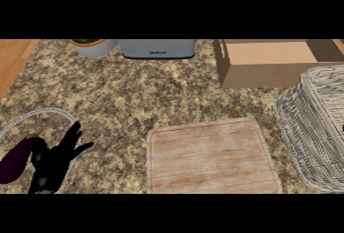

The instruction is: Pick the bell pepper from the cutting board and place it in the basket

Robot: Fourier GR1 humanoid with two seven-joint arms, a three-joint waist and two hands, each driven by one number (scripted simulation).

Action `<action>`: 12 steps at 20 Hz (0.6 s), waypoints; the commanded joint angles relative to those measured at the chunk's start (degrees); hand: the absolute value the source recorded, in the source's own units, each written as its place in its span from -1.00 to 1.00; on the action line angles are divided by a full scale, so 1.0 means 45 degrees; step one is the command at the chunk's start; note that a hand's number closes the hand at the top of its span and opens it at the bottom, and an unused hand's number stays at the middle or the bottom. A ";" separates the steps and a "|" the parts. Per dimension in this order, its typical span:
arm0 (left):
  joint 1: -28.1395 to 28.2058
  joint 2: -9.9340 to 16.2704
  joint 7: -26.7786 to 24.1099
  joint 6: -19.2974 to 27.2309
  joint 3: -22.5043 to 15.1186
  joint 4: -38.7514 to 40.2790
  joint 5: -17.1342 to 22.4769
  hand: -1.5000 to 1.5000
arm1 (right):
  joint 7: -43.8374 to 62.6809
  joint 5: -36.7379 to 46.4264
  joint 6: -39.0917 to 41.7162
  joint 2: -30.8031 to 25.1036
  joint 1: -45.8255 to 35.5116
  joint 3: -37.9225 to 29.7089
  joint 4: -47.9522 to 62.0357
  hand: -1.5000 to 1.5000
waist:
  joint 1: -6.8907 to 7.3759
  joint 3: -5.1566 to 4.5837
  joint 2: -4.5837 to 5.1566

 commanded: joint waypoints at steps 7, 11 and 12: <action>0.0908 0.0108 0.0910 -0.0476 0.0008 -0.0075 0.0118 0.00 | -0.1130 -0.0900 0.0210 -0.0642 -0.0800 -0.1479 0.2201 -1.00 | 0.0003 -0.0127 0.0090; 0.0313 -0.0349 0.0229 -0.0241 -0.0049 0.1089 -0.0246 0.00 | 0.0087 -0.2118 0.0771 -0.1057 -0.1032 -0.2522 0.2636 -1.00 | -0.0147 -0.0141 0.0095; -0.0064 -0.0327 0.0637 -0.0135 -0.0067 0.1044 -0.0330 0.00 | -0.0237 -0.1999 0.0891 -0.1652 -0.0921 -0.2858 0.3172 -1.00 | -0.0163 -0.0135 0.0105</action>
